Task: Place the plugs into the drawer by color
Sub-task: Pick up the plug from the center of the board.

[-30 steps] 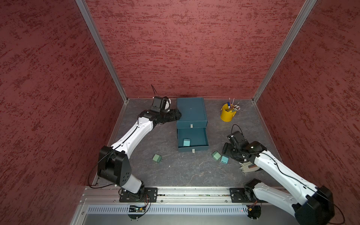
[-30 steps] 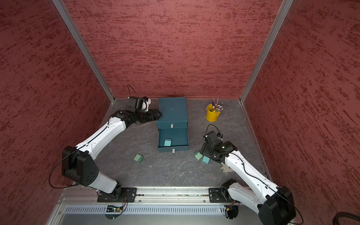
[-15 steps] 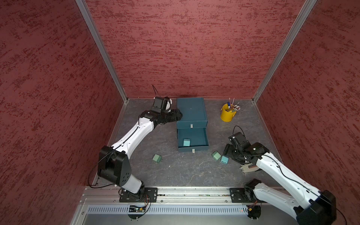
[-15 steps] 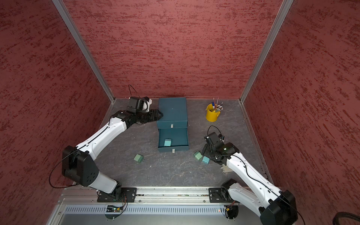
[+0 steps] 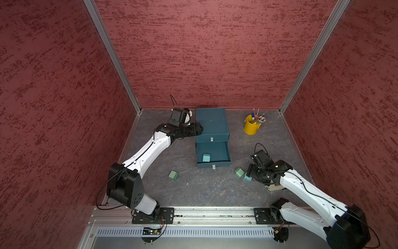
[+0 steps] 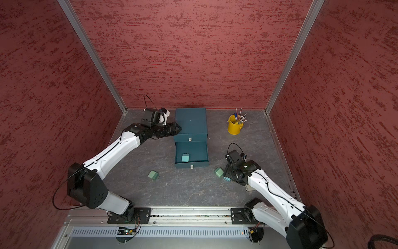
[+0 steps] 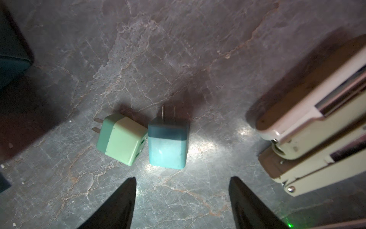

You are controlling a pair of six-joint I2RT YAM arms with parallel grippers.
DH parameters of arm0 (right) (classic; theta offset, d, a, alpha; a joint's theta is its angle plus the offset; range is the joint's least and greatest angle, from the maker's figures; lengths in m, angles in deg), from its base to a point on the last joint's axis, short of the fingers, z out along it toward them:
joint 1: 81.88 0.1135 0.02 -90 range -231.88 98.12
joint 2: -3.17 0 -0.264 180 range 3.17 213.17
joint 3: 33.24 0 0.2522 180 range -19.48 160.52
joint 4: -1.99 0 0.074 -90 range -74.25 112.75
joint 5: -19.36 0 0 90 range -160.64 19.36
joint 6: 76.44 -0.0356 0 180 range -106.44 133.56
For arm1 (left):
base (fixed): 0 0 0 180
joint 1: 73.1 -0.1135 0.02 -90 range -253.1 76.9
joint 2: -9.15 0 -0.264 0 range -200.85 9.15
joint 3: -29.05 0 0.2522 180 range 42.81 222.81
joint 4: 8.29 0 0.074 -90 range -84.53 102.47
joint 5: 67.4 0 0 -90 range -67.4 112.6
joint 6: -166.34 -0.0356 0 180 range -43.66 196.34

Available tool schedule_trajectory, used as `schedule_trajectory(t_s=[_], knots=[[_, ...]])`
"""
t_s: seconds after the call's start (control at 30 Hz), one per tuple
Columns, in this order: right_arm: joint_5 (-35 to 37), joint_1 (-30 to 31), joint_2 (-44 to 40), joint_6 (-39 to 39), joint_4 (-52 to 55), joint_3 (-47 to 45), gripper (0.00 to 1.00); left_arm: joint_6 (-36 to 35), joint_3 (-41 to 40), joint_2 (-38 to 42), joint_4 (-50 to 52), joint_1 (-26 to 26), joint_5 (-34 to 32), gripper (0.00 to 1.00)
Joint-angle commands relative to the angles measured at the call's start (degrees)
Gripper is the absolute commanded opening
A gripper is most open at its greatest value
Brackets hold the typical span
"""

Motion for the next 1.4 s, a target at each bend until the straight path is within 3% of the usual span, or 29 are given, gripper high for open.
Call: schedule_trajectory(t_s=[0.0, 0.43, 0.87, 1.07, 1.27, 1.37], knots=[[0.3, -0.5, 2.8, 0.3, -3.3, -0.2, 0.79, -1.3, -0.6, 1.0, 1.6, 0.4, -0.5, 0.81], [-0.5, -1.3, 11.2, -0.5, -10.4, -0.6, 0.7, -0.6, 0.0, -0.2, 3.1, -0.4, -2.2, 0.77], [-0.7, -1.3, 13.7, -2.0, -10.8, -3.8, 0.6, -0.7, -0.2, -0.3, 3.1, -0.7, -2.0, 0.76], [-0.6, -1.4, 14.4, -2.3, -12.4, -4.3, 0.46, -0.8, -0.1, -0.2, 3.3, -0.7, -2.2, 0.76], [3.4, -1.4, 9.3, -1.7, -6.5, -2.0, 0.2, -0.9, 0.0, 0.0, 3.4, -0.8, -2.4, 0.76], [5.9, -1.3, 4.1, -0.3, -1.0, 1.5, 0.17, -1.0, 0.0, -0.1, 3.4, -0.7, -2.5, 0.76]])
